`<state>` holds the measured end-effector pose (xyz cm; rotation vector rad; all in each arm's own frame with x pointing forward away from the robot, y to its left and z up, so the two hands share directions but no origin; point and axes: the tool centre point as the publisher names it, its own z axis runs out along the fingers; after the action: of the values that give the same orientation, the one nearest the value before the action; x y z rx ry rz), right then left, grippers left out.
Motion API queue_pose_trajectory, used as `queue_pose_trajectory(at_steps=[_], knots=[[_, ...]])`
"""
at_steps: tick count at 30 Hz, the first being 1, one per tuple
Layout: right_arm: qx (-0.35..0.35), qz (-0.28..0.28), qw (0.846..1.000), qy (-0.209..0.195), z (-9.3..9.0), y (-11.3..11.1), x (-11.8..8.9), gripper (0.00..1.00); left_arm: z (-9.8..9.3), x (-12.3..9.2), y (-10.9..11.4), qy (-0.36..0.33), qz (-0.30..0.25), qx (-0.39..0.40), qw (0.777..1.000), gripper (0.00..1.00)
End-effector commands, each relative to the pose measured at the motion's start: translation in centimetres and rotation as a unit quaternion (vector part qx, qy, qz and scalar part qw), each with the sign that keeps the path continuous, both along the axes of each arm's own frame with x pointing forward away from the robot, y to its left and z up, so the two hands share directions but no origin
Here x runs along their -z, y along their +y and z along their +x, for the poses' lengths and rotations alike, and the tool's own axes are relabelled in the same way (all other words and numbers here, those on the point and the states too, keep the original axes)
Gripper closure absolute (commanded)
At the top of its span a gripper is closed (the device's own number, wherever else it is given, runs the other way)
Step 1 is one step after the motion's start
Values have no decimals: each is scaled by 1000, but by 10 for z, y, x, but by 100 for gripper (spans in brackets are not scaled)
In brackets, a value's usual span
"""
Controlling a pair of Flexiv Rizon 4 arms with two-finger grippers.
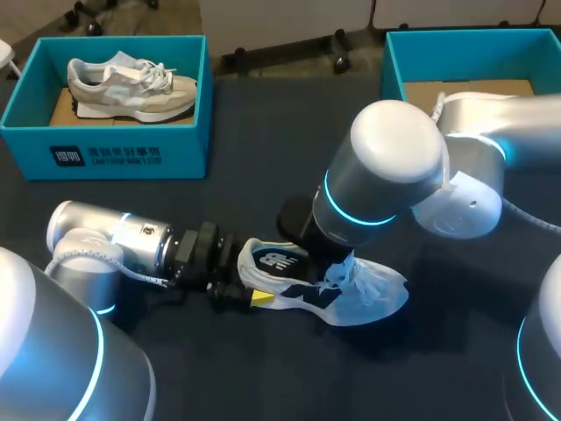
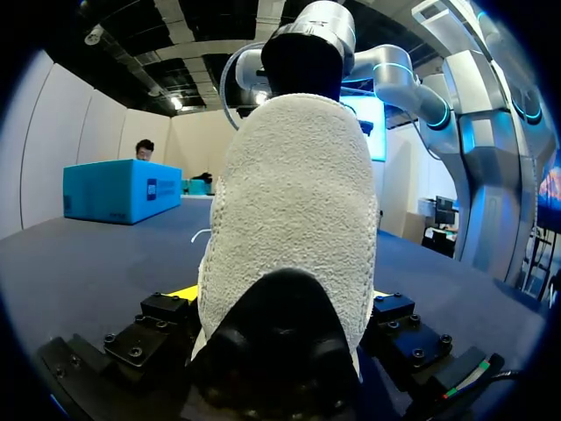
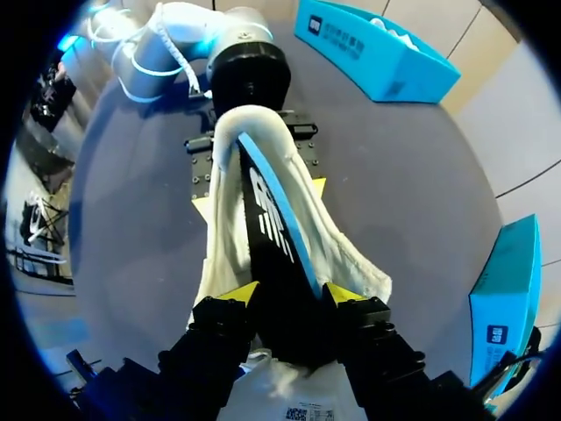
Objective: Take the shoe out of the shoebox, open the shoe tongue, remove and reinsert the insole, then place the shoe into the shoebox
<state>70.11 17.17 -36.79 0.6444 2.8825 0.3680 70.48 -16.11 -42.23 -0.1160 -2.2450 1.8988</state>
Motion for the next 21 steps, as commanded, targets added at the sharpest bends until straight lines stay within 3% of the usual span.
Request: queue_pose_trajectory(at_steps=[1,7,9,11,12,21], knots=[[-4,12,1000,14,10,2,21,54,0,3,-1,0,0,0,1000,100],[-6,18,999,34,15,3,30,59,0,3,-1,0,0,0,1000,100],[-7,21,999,38,15,2,30,73,0,3,-1,0,0,0,1000,100],[-6,20,999,44,12,1,29,98,0,3,-1,0,0,0,1000,100],[-7,20,999,45,11,1,28,100,0,3,-1,0,0,0,1000,100],[-14,30,998,62,-9,-8,15,100,0,3,-1,0,0,0,1000,100]])
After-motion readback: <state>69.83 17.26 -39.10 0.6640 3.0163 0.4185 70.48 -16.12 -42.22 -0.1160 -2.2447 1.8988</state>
